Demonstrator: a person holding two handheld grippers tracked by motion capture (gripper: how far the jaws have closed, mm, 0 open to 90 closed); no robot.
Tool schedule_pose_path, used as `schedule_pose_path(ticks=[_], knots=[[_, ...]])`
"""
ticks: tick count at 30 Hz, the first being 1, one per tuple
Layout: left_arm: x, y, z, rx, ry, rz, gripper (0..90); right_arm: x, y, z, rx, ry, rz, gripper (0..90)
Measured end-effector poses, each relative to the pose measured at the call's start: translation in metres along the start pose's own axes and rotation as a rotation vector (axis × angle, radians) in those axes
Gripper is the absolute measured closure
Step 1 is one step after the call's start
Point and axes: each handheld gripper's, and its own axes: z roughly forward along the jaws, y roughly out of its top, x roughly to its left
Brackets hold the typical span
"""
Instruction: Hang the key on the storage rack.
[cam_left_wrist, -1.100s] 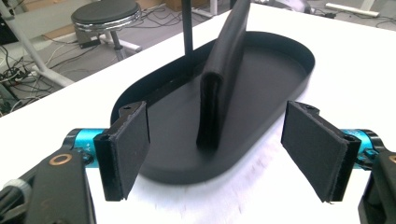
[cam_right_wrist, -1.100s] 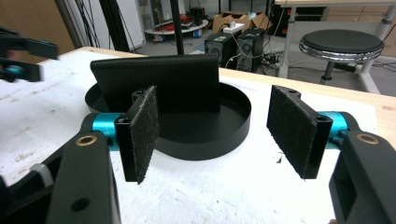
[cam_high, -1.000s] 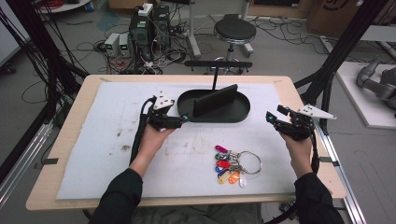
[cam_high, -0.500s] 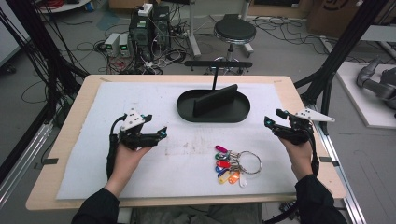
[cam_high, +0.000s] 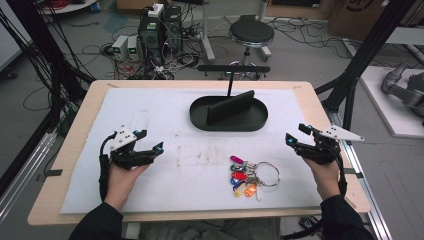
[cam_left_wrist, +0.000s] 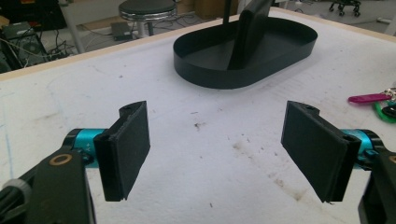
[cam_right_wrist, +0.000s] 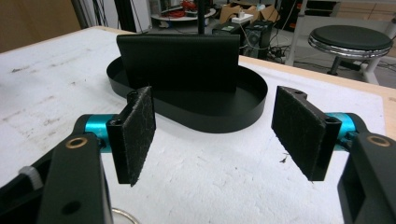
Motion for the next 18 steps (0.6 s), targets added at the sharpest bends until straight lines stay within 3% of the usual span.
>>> schedule_pose_path(ticks=[4,12,18], knots=[[0.004,0.001,-0.005,-0.008,0.012,-0.022,23.7,0.001,-0.002,-0.004,-0.013,-0.001,0.003,30.7],[-0.003,-0.003,-0.017,0.004,0.004,0.005,23.7,0.001,-0.007,-0.009,-0.013,0.007,0.014,29.4],[-0.008,-0.008,-0.026,-0.008,-0.008,-0.035,23.7,0.005,-0.018,-0.011,0.009,0.019,-0.025,29.8]])
